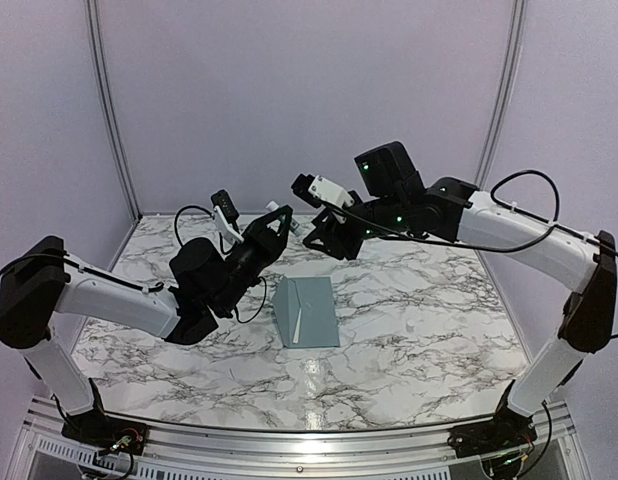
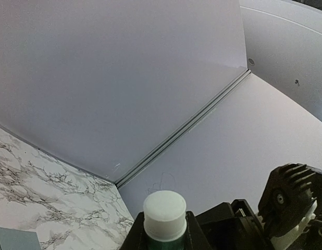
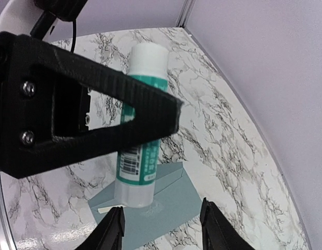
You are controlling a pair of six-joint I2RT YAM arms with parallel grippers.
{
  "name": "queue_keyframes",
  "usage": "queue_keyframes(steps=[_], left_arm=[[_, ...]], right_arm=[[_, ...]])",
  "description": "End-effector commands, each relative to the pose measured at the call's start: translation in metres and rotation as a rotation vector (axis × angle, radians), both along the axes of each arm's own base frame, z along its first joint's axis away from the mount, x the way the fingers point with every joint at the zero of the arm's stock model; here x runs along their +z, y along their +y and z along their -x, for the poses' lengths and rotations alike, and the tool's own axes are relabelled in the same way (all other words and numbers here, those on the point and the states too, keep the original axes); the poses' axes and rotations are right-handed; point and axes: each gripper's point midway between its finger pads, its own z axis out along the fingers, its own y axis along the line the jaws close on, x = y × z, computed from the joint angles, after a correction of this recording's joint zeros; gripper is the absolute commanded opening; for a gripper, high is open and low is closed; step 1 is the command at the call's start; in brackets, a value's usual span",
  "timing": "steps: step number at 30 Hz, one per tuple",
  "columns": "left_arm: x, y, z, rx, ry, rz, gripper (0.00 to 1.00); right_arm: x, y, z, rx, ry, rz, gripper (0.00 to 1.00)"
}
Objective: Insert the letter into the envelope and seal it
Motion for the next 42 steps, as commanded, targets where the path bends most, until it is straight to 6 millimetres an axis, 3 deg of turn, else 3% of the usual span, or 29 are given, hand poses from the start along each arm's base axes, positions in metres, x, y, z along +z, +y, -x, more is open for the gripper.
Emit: queue_keyframes(steps=[1,7,12,24,31,37,42], left_arm=[[0.011,0.008,0.0,0.015,-0.011,0.034,0.0],[0.011,0.009,0.001,0.014,-0.014,0.03,0.0],[0.009,0.009,0.001,0.015,-0.012,0.025,0.0],[0.006,0.004,0.002,-0.009,-0.013,0.014,0.0],[0.006,-0.008,0.007,-0.07,-0.03,-0.004,0.0],[0.006,-0.016,0.01,-0.114,-0.041,-0.01,0.0],[0.008,-0.022,0.014,-0.147,-0.053,-0.014,0.0]], right_arm=[[0.014,0.01,-0.001,-0.004,-0.067,0.026,0.46],[0.012,0.022,0.007,0.028,-0.079,0.036,0.4],[0.015,0.025,0.007,0.031,-0.079,0.027,0.27],[0.021,0.031,0.011,0.064,-0.068,-0.002,0.09],[0.038,0.032,0.048,0.377,0.305,-0.247,0.06],[0.056,0.021,0.061,0.528,0.518,-0.406,0.06],[0.06,0.003,0.062,0.621,0.836,-0.561,0.06]])
